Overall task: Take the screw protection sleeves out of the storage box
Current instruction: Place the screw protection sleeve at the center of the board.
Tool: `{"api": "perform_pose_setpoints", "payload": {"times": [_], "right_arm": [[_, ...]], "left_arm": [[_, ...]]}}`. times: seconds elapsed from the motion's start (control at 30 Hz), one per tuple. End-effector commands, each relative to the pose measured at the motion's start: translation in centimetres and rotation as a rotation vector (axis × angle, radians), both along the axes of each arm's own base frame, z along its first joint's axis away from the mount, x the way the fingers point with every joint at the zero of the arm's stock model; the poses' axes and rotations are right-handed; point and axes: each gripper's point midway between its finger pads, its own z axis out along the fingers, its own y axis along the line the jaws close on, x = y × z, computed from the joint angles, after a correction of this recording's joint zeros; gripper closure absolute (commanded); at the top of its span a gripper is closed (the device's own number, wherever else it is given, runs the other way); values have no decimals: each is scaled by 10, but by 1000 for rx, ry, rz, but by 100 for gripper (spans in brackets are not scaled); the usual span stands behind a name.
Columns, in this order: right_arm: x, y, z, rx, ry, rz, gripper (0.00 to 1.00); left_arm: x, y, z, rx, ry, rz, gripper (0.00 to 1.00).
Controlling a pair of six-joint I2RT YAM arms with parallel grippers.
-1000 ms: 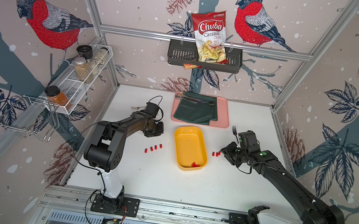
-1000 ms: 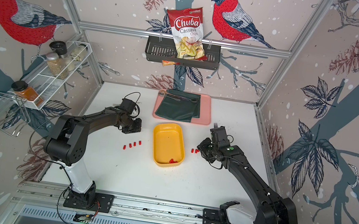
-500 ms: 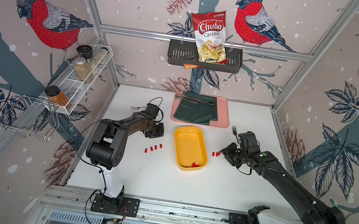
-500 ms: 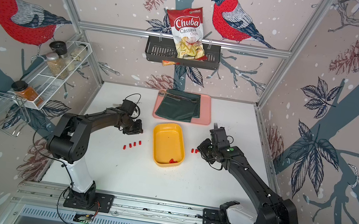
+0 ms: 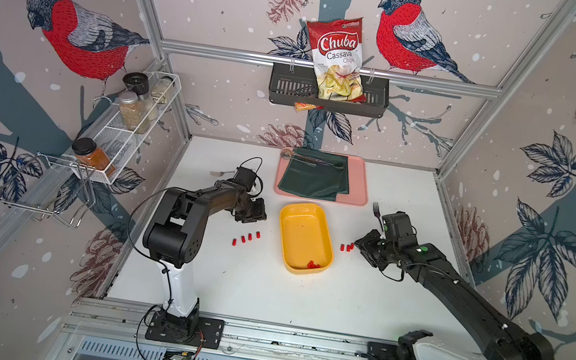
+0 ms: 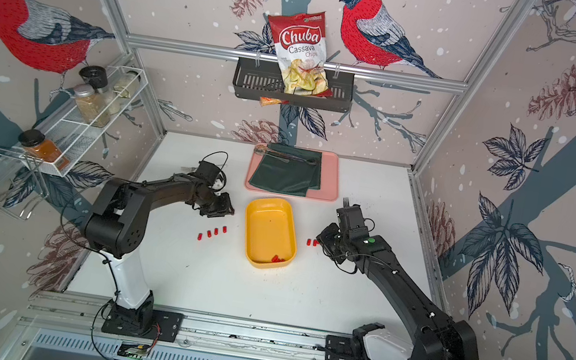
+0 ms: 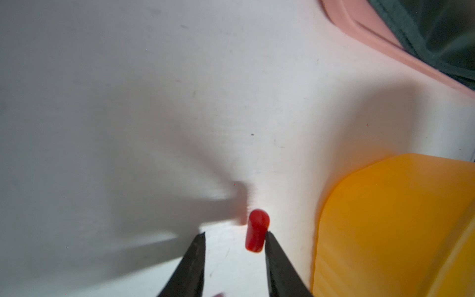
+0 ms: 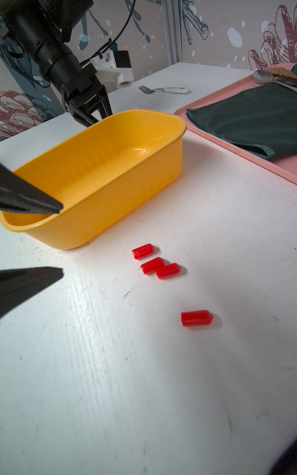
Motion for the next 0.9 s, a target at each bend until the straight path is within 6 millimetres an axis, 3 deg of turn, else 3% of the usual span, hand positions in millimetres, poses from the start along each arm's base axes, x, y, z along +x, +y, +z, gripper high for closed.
{"api": "perform_pose_setpoints", "payload": {"times": [0.0, 0.2, 0.43, 0.47, 0.5, 0.87], "right_arm": [[-2, -2, -2, -12, 3, -7, 61], [-4, -3, -4, -12, 9, -6, 60], [-4, -1, -6, -1, 8, -6, 60], [-4, -1, -6, -2, 8, -5, 60], [-4, -1, -7, -3, 9, -5, 60], [-2, 6, -8, 11, 10, 15, 59]], "left_arm": [[-4, 5, -10, 26, 30, -11, 59], [-9, 7, -15, 54, 77, -39, 48], [-22, 33, -23, 211, 122, -75, 44], [-25, 37, -26, 236, 134, -81, 36], [-27, 42, -29, 265, 144, -86, 34], [-38, 67, -32, 420, 186, -103, 32]]}}
